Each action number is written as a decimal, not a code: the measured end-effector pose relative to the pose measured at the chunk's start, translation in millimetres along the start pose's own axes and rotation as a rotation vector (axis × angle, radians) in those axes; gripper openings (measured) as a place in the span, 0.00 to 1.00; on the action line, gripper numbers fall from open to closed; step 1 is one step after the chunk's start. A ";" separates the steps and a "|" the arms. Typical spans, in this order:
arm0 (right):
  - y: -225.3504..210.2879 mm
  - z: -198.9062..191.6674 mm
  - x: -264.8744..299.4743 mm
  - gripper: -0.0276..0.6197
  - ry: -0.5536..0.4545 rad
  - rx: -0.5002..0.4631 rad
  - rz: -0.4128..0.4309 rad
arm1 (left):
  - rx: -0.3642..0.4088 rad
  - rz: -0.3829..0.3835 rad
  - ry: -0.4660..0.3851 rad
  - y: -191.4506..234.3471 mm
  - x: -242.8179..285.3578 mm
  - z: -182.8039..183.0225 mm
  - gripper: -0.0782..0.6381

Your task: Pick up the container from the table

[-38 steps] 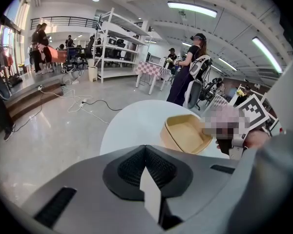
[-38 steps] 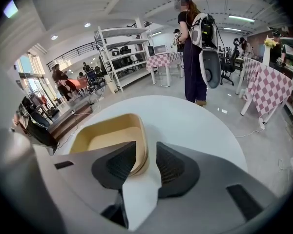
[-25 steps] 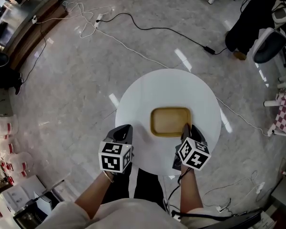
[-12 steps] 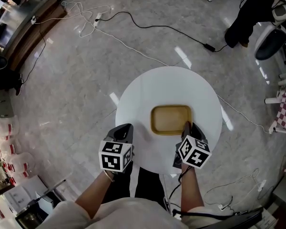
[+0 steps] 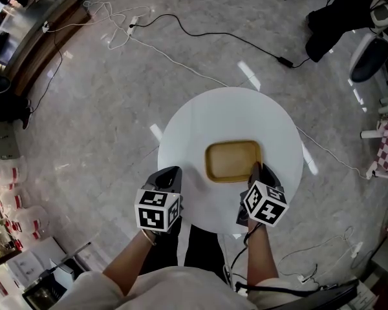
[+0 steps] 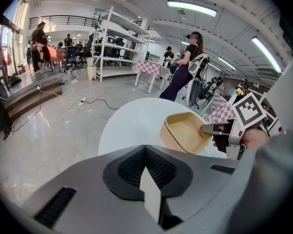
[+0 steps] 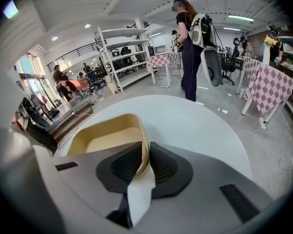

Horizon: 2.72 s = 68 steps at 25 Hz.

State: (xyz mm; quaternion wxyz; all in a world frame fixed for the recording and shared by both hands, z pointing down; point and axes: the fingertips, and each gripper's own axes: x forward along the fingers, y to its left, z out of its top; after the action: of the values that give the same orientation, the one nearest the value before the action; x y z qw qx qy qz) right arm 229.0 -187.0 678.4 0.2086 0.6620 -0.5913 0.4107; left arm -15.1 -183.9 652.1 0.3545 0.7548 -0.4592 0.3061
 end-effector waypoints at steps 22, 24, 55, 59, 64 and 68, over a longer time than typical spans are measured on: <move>-4.6 -6.4 -9.9 0.13 -0.008 0.029 -0.034 | -0.006 -0.003 -0.006 5.9 -8.4 -3.3 0.13; -4.4 -7.9 -11.6 0.12 -0.009 0.037 -0.035 | -0.004 -0.005 -0.008 5.8 -9.2 -3.8 0.13; 27.0 15.2 -76.8 0.12 -0.103 0.077 -0.038 | -0.009 -0.069 -0.147 15.7 -53.5 36.4 0.13; 45.2 20.8 -92.5 0.12 -0.131 0.059 -0.042 | 0.011 -0.095 -0.176 20.3 -66.6 45.8 0.13; 60.2 34.1 -117.3 0.12 -0.170 0.032 -0.047 | 0.029 -0.148 -0.207 9.4 -80.4 60.0 0.13; 57.8 45.0 -138.1 0.12 -0.200 0.049 -0.071 | 0.074 -0.196 -0.216 -8.7 -86.5 75.2 0.13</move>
State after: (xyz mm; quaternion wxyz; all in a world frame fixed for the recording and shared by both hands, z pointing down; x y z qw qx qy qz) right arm 192.2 -149.2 531.2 0.1466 0.7250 -0.5751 0.3495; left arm -30.8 -201.3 539.6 0.3032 0.8372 -0.4071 0.2036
